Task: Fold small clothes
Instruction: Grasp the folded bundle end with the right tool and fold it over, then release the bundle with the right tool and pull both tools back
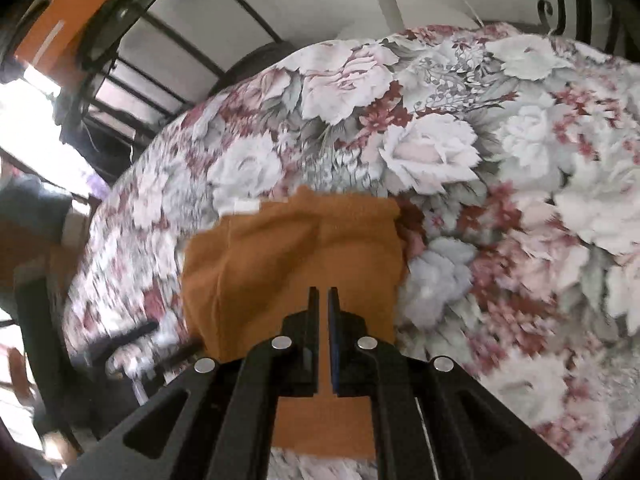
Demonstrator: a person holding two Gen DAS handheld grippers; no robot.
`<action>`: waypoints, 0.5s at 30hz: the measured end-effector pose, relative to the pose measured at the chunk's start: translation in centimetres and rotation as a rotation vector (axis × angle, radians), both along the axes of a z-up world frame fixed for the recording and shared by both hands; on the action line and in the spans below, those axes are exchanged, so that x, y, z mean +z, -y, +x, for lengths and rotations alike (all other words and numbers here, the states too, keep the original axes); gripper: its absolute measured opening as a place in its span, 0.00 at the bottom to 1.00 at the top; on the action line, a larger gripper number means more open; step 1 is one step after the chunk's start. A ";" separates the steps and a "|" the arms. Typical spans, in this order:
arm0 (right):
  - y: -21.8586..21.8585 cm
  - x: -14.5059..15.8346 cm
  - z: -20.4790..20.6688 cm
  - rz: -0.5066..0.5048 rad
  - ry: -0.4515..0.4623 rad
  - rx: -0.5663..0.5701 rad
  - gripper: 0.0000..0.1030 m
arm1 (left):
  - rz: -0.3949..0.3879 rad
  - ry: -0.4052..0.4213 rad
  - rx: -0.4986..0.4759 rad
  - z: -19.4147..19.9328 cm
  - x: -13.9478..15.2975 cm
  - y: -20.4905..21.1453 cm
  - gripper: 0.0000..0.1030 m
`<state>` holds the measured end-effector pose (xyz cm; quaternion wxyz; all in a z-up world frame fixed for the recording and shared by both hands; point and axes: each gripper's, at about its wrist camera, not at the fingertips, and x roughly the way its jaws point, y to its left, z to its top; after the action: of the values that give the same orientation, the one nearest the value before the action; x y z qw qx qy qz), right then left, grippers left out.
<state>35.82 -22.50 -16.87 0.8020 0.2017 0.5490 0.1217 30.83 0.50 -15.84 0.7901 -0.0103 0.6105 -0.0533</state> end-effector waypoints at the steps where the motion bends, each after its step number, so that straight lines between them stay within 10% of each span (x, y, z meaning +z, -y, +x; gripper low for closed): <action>1: -0.8 -0.2 -0.1 0.001 0.000 0.005 0.06 | 0.011 -0.015 0.032 0.7 -0.8 -0.6 0.96; 5: -2.2 -3.2 -0.6 -0.077 -0.075 0.051 0.01 | -0.021 -0.145 0.115 2.7 -4.9 -1.7 0.96; 12: -0.5 -3.7 -1.2 -0.002 -0.085 -0.002 0.00 | 0.051 -0.130 0.120 4.0 -5.2 1.1 0.96; 15: -0.1 -1.5 -2.6 -0.041 -0.047 -0.026 0.20 | 0.039 -0.106 0.122 3.7 -2.7 2.0 0.95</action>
<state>33.24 -22.43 -18.36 0.7942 0.1952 0.5675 0.0954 34.51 -1.49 -18.58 0.7585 -0.0348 0.6507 0.0077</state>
